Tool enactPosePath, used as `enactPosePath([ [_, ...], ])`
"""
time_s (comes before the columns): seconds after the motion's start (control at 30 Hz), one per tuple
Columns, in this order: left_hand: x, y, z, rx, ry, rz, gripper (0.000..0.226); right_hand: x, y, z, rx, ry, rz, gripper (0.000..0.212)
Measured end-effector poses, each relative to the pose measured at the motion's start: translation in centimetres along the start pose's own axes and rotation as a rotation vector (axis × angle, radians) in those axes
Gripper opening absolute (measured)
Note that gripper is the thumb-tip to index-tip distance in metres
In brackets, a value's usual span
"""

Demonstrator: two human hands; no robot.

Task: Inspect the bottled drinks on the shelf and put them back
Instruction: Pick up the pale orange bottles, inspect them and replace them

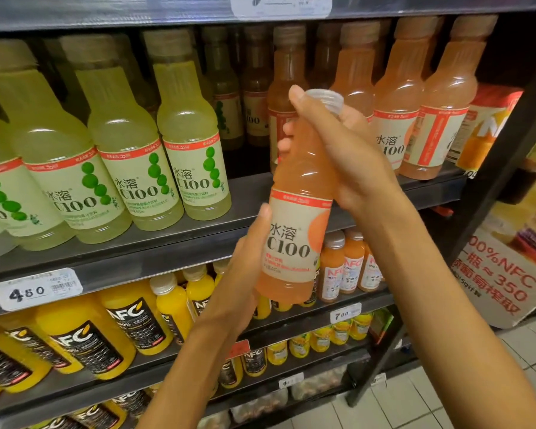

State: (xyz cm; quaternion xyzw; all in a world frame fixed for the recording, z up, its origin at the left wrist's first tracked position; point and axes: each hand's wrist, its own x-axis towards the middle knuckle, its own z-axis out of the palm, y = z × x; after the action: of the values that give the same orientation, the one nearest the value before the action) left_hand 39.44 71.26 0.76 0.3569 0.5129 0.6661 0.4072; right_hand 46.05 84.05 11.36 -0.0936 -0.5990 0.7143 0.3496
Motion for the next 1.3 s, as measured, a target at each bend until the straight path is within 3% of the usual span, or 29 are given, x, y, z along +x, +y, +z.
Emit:
enactPosePath([
  [0.07, 0.1, -0.1, 0.6, -0.078, 0.035, -0.016, 0.070, 0.3, -0.2, -0.1, -0.011, -0.036, 0.059, 0.039],
  [0.13, 0.0, 0.2, 0.9, -0.232, -0.045, -0.043, 0.069, 0.6, -0.2, -0.5, 0.065, -0.134, 0.128, 0.047],
  [0.3, -0.7, 0.2, 1.6, -0.553, -0.287, -0.198, 0.071, 0.6, 0.9, 0.1, 0.444, -0.291, 0.244, 0.035],
  [0.4, -0.8, -0.2, 1.6, -0.455, -0.255, -0.194, 0.072, 0.6, 1.0, 0.3, 0.499, -0.343, 0.240, 0.029],
  [0.53, -0.8, 0.2, 0.7, -0.222, -0.150, -0.073, 0.075, 0.6, 0.7, -0.5, 0.313, -0.312, 0.131, 0.023],
  [0.7, -0.6, 1.2, 2.0, -0.313, -0.151, -0.057, 0.074, 0.9, 0.6, -0.7, 0.366, -0.293, 0.200, 0.031],
  [0.87, -0.4, 1.6, 3.3, -0.523, -0.358, -0.126, 0.074, 1.1, 0.7, -0.5, 0.614, -0.417, 0.271, 0.035],
  [1.0, -0.5, 1.3, 2.0, -0.387, -0.308, -0.088, 0.071, 0.7, 0.7, -0.6, 0.587, -0.384, 0.187, 0.023],
  [1.17, -1.0, 1.7, -0.3, 0.113, -0.117, 0.034, 0.065, 0.2, -0.7, -1.0, 0.250, -0.134, 0.048, 0.018],
  [1.3, -1.2, 1.4, 0.7, 0.100, -0.040, 0.061, 0.078, 0.2, -1.5, -0.8, 0.061, -0.011, -0.003, 0.023],
])
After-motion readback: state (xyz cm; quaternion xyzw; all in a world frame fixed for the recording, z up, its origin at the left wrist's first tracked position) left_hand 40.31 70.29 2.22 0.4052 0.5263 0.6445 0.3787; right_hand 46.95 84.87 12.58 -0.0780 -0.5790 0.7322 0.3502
